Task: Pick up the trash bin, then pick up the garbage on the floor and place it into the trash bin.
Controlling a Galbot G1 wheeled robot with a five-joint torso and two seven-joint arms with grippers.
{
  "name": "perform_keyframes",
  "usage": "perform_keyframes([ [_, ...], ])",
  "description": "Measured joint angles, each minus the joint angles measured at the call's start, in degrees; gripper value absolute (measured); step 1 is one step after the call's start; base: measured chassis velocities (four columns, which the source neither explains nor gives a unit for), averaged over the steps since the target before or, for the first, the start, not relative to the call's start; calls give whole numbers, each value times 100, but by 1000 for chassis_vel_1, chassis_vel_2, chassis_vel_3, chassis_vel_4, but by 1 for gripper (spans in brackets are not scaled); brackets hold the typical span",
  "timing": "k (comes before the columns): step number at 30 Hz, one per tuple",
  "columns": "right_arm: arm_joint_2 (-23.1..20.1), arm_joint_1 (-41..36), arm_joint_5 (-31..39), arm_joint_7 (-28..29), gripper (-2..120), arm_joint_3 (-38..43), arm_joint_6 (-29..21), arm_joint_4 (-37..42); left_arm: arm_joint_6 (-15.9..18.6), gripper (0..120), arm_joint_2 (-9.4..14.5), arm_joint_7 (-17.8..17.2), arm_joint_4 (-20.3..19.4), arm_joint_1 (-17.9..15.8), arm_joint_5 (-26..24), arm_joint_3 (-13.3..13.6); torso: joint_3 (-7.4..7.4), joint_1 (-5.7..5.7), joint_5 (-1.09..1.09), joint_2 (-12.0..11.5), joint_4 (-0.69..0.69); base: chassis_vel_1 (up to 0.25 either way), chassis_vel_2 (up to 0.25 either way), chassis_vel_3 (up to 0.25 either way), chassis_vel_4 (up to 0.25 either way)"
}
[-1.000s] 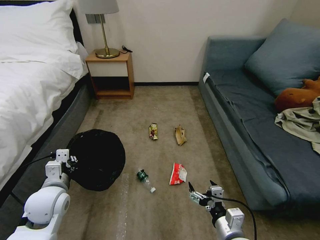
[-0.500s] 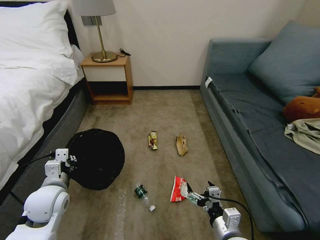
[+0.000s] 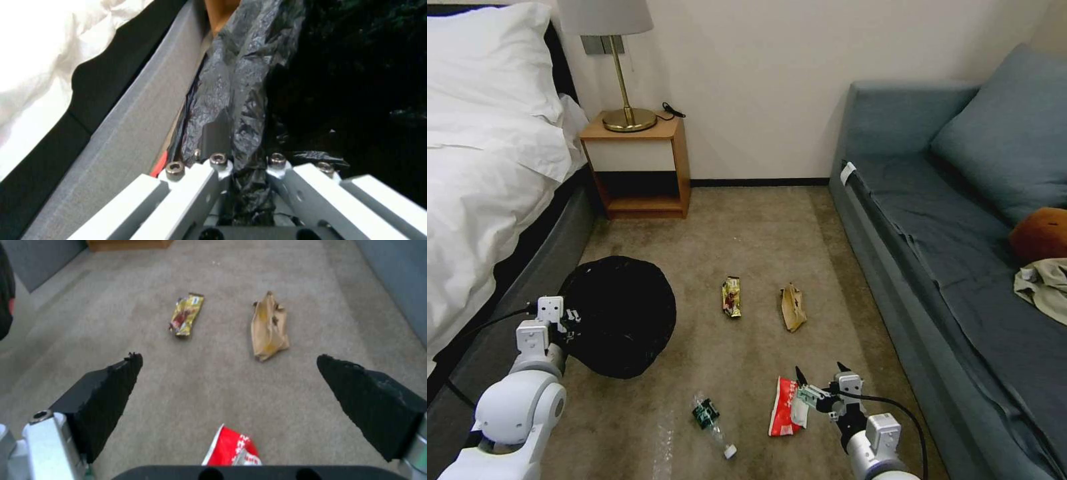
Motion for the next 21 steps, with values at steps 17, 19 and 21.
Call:
perform_keyframes([
  [17,-861,1267,677,-215,100,-562,-1057,-833,-121,1,98,107,85,9,234,79,0,0,0,0,0,0,0,0,0],
  [19,-1057,1543,959,-215,100,-793,-1175,-1023,-118,1,70,121,64,44,312,80,0,0,1,0,1,0,0,0,0],
  [21,-1133,1639,1056,-218,100,-873,-1206,-1087,-117,1,59,126,63,61,350,80,0,0,0,0,0,0,0,0,0],
])
